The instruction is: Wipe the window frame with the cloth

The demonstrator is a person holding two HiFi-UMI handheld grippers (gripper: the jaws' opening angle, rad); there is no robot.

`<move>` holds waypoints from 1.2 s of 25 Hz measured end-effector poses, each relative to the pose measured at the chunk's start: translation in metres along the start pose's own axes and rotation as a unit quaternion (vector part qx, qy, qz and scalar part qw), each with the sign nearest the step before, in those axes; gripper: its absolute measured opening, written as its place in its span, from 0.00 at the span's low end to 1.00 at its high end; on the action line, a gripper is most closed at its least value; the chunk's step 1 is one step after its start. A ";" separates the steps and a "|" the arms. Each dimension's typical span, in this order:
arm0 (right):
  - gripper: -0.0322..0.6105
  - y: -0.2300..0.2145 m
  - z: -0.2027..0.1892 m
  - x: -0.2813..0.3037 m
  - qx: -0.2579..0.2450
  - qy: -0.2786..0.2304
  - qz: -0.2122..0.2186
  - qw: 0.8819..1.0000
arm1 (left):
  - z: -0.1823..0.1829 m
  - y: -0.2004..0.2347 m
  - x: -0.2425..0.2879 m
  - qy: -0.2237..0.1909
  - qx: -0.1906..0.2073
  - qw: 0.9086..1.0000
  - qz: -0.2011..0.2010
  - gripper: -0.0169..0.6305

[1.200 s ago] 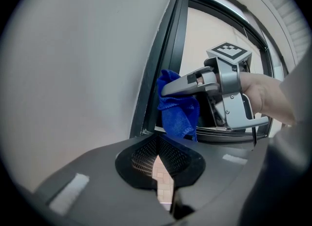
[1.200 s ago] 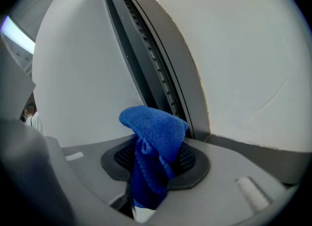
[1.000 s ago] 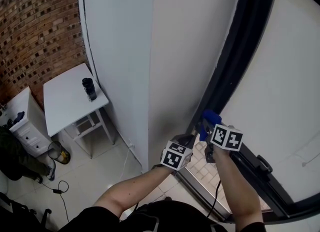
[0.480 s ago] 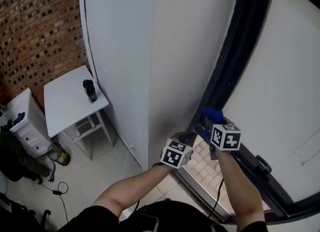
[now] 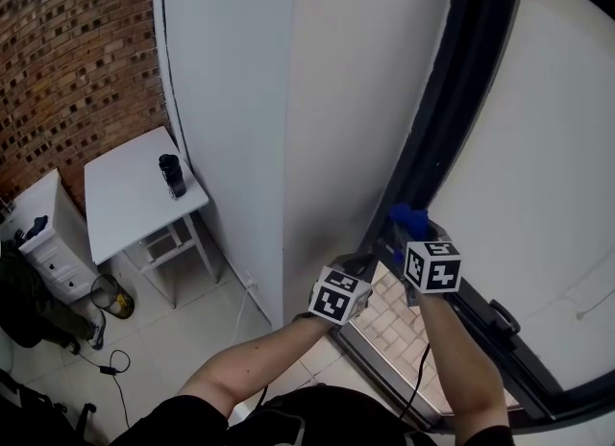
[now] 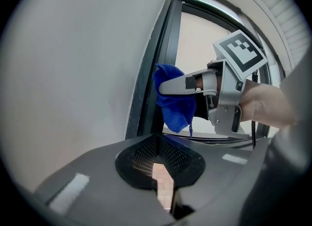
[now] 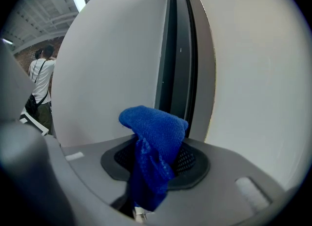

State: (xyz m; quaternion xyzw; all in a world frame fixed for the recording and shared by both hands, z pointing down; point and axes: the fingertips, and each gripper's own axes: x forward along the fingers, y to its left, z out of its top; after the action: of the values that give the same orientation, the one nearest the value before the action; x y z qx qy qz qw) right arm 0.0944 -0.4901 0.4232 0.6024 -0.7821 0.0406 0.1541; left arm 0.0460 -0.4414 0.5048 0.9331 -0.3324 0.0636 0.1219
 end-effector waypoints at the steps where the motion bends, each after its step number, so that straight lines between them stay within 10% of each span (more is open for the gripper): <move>1: 0.28 0.000 0.001 0.000 -0.001 -0.005 0.001 1.000 | 0.000 0.000 0.001 -0.001 0.000 1.000 0.000 0.01; 17: 0.28 0.001 -0.004 -0.003 0.037 0.008 0.005 0.999 | 0.011 0.007 0.004 -0.012 0.005 1.000 0.017 0.01; 30: 0.29 -0.021 0.002 -0.012 0.007 -0.015 -0.106 0.994 | 0.009 0.003 0.003 -0.011 0.004 1.000 0.016 0.01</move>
State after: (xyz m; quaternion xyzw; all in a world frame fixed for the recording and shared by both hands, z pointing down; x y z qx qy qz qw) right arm 0.1164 -0.4855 0.4151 0.6833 -0.7160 0.0205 0.1414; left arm 0.0470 -0.4476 0.4976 0.9286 -0.3488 0.0563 0.1136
